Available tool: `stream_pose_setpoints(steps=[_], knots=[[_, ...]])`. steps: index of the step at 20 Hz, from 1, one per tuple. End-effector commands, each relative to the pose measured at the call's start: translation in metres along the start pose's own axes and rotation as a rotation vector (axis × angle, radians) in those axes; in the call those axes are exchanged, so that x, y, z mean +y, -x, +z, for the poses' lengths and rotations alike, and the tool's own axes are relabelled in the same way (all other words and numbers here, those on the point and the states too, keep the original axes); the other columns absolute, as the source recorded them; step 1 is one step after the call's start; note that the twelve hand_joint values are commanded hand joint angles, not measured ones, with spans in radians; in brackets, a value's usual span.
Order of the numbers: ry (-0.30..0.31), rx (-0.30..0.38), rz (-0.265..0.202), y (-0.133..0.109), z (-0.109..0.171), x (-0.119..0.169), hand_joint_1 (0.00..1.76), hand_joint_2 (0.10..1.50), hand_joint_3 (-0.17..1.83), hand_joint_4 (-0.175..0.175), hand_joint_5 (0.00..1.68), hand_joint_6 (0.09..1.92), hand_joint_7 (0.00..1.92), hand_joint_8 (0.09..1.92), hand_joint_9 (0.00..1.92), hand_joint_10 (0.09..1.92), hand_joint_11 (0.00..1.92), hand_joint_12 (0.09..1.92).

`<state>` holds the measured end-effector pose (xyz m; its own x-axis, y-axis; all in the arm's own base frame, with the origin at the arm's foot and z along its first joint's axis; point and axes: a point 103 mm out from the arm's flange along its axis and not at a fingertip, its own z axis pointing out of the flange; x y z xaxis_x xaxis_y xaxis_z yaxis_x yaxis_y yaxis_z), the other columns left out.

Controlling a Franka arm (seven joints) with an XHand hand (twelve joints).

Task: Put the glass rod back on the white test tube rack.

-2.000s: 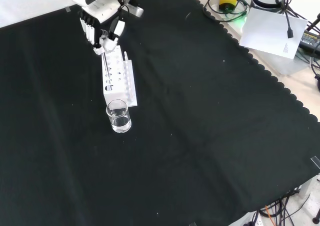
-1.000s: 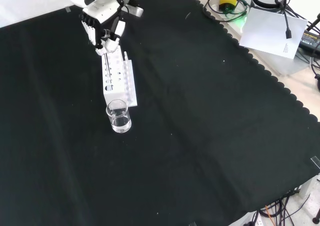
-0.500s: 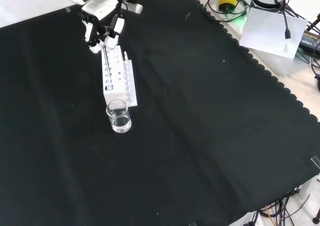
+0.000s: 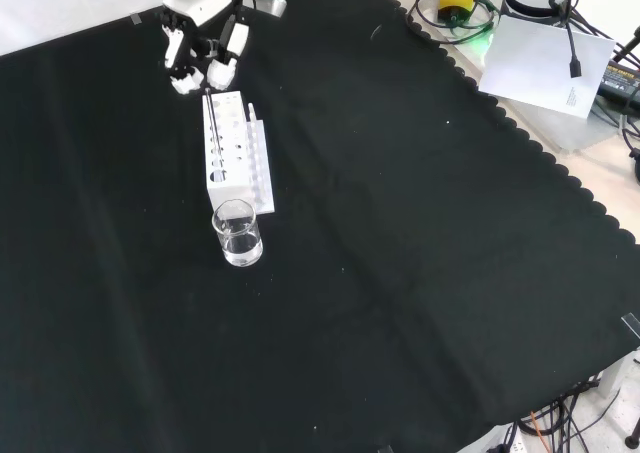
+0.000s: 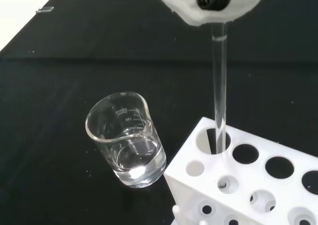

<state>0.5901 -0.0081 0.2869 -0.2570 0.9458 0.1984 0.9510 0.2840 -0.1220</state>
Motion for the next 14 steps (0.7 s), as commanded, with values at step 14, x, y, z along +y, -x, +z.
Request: stream_pose_setpoints(steps=[14], knots=[[0.072,-0.043,0.036,-0.001,-0.057,-0.029,1.37,0.93,-0.17,-0.175,0.65,0.89,1.04,0.73,1.8,0.96,1.74,1.06]])
